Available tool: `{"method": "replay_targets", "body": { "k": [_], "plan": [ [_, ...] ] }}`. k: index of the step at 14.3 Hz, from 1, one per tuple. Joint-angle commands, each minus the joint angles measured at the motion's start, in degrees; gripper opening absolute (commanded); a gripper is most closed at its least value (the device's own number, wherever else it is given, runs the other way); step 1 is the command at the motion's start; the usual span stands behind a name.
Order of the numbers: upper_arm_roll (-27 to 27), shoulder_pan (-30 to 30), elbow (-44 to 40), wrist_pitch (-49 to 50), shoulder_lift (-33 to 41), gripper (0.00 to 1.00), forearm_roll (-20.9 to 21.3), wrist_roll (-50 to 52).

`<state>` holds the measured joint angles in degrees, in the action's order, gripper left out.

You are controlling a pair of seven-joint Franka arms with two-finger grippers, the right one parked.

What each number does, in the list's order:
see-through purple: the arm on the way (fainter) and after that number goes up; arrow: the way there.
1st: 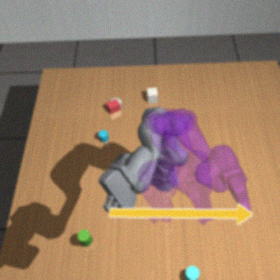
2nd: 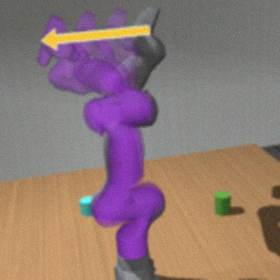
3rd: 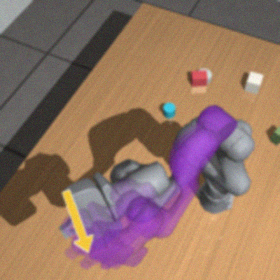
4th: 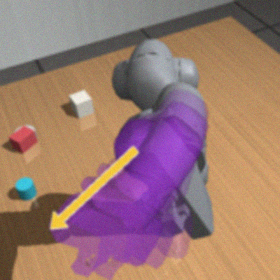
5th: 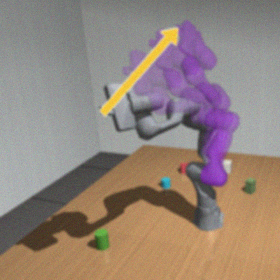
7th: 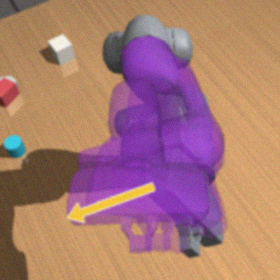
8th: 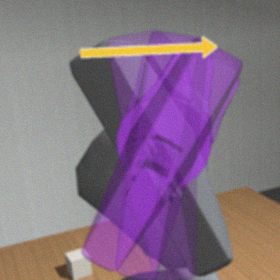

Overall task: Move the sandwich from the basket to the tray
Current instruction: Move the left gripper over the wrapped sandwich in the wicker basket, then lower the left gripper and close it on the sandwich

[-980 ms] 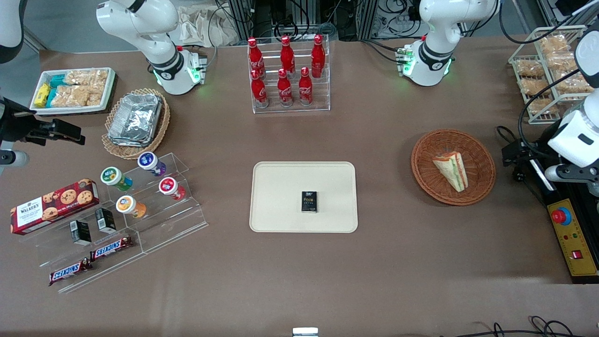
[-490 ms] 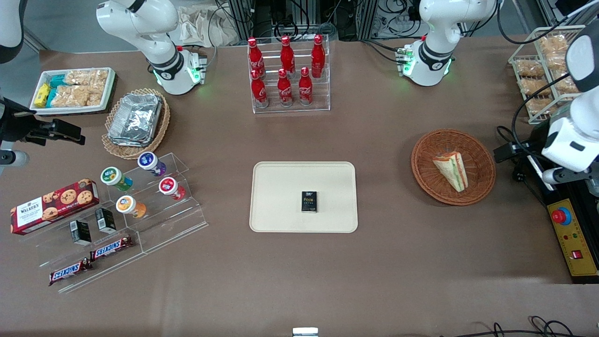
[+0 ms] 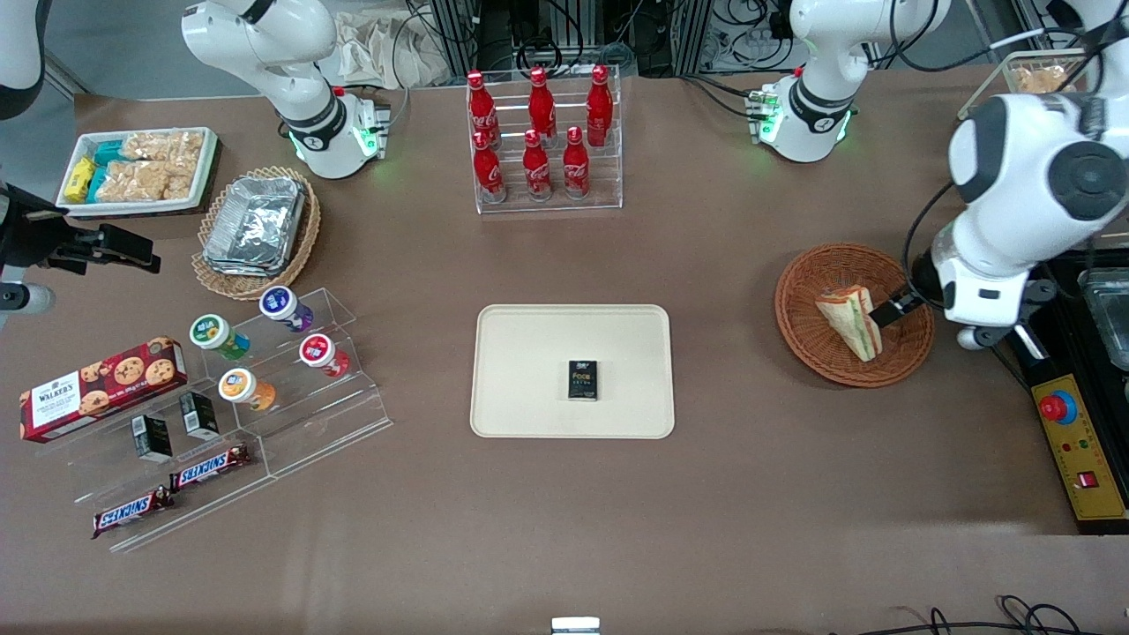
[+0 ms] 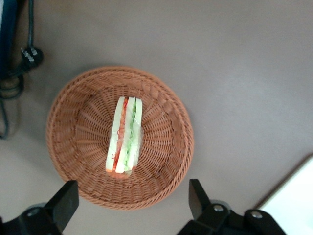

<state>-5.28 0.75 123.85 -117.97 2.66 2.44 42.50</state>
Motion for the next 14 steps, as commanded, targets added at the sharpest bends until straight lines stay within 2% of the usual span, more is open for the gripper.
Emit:
{"method": "replay_targets", "body": {
  "k": [1,6,9,10,12,14],
  "plan": [
    [0.00,0.04,10.08,-6.04,4.47,1.00,4.13,2.85],
    [0.18,0.66,21.59,-21.40,3.42,1.00,4.94,2.85],
    [0.35,0.66,23.28,-25.99,-0.27,1.00,5.03,2.68],
    [0.44,0.66,23.36,-26.43,-1.24,1.00,5.82,2.59],
    [0.44,3.18,23.37,-26.53,-2.47,1.00,10.46,2.59],
    [0.44,4.70,23.89,-28.53,-3.26,1.00,12.58,2.59]
  ]
}}
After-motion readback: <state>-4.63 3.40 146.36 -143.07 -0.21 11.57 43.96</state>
